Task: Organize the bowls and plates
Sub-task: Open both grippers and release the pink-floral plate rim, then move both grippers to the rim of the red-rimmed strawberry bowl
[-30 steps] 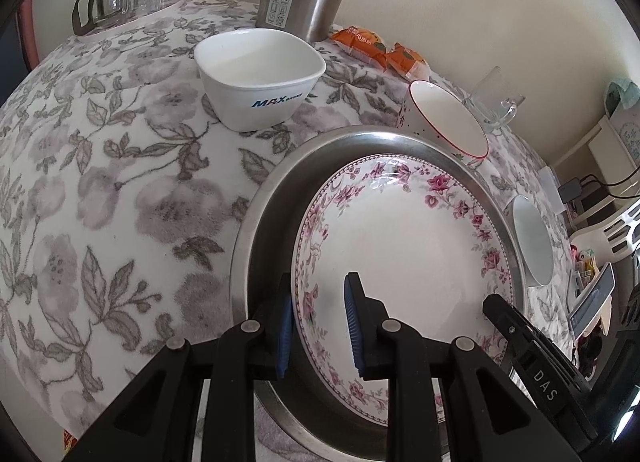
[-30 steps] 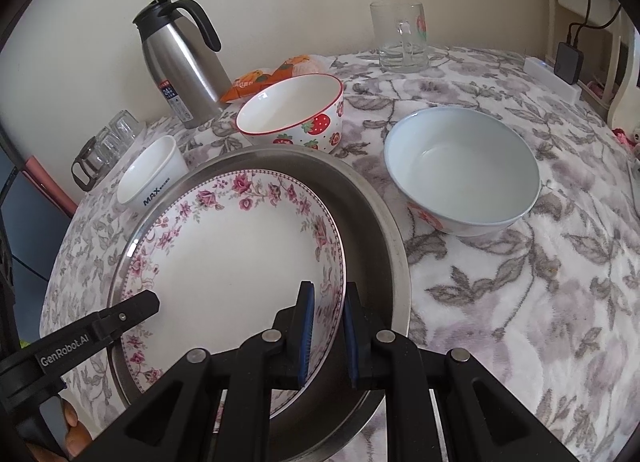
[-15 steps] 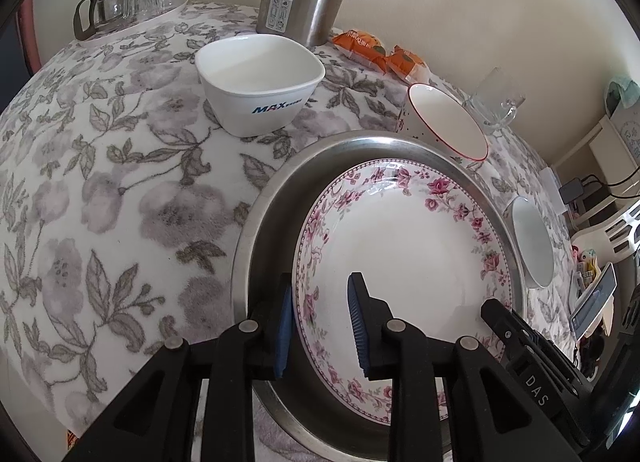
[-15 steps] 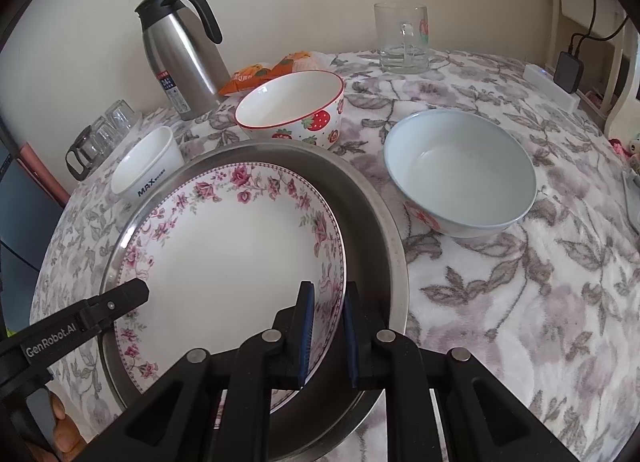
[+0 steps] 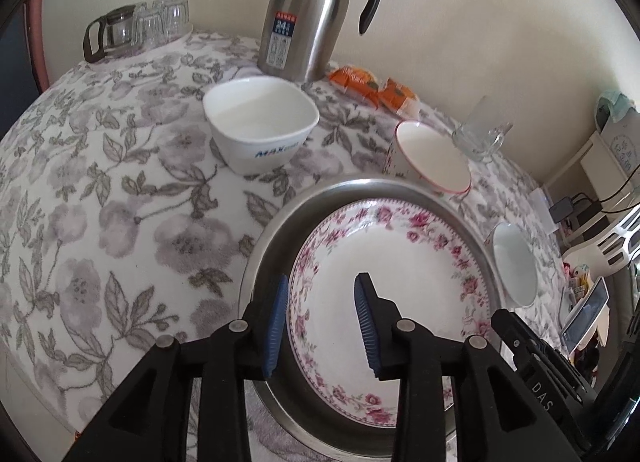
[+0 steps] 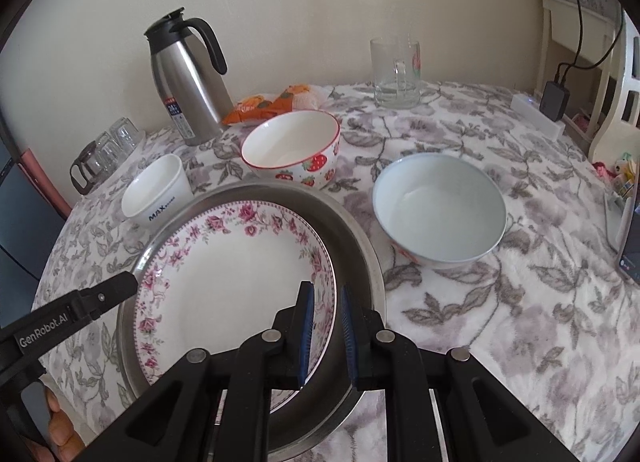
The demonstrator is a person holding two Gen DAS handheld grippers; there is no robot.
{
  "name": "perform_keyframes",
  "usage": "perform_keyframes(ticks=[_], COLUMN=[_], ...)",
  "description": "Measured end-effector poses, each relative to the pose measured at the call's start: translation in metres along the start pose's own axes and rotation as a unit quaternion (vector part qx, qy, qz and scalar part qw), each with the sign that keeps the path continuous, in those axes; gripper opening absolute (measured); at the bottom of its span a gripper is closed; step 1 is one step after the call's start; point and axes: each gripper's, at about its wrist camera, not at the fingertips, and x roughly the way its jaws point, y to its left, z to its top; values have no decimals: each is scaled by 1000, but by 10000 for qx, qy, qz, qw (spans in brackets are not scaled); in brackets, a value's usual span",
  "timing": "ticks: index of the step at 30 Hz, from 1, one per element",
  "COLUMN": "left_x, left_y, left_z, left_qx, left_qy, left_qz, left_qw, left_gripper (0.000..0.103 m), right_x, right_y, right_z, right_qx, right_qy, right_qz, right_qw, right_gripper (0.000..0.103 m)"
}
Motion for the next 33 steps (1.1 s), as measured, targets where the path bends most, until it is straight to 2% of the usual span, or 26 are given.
perform_keyframes(ticks=[5, 6, 9, 10, 11, 13, 16, 18, 22, 23, 30, 31, 32, 33], left_x=[-5, -4, 4, 6, 8, 10, 9, 8, 9, 10, 11, 11, 11, 11], left_y=[-2, -1, 4, 6, 9, 14, 16, 15, 13, 13, 17, 17, 17, 17], left_z=[2, 1, -1, -2, -3, -3, -4, -4, -3, -3, -3, -3, -3, -3], left_qx=[84, 74, -3, -14, -49, -127, -177, -162, -130, -117, -123, -113, -98, -79], left_qy=[-121, -88, 138, 213, 279, 336, 328, 296, 282, 283, 267, 253, 237, 221], left_qz=[147, 193, 468, 604, 753, 833, 896, 908, 927, 956, 1036, 1066, 1086, 1109], left_qw=[9998, 9997, 9988, 9979, 9968, 9959, 9953, 9953, 9952, 9950, 9942, 9939, 9938, 9936], left_gripper=[54, 56, 57, 57, 57, 57, 61, 75, 82, 87, 88, 88, 90, 95], right_x=[1, 2, 4, 5, 5, 5, 6, 9, 13, 13, 15, 15, 16, 15], right_y=[5, 6, 6, 6, 6, 6, 6, 7, 7, 7, 1, 0, 0, -1], right_z=[-2, -2, -5, -5, -6, -6, -7, -8, -10, -10, -10, -10, -10, -10], right_qx=[-121, -140, -158, -153, -148, -148, -166, -191, -222, -216, -98, -82, -63, -48], right_qy=[13, 30, 52, 62, 61, 69, 86, 125, 194, 203, 259, 271, 279, 268], right_qz=[-65, -93, -164, -187, -188, -159, -185, -186, -239, -249, -323, -342, -367, -391], right_qw=[9999, 9999, 9997, 9997, 9997, 9997, 9997, 9996, 9993, 9993, 9991, 9990, 9989, 9989], right_gripper=[17, 21, 44, 58, 62, 63, 73, 77, 82, 85, 93, 99, 103, 103])
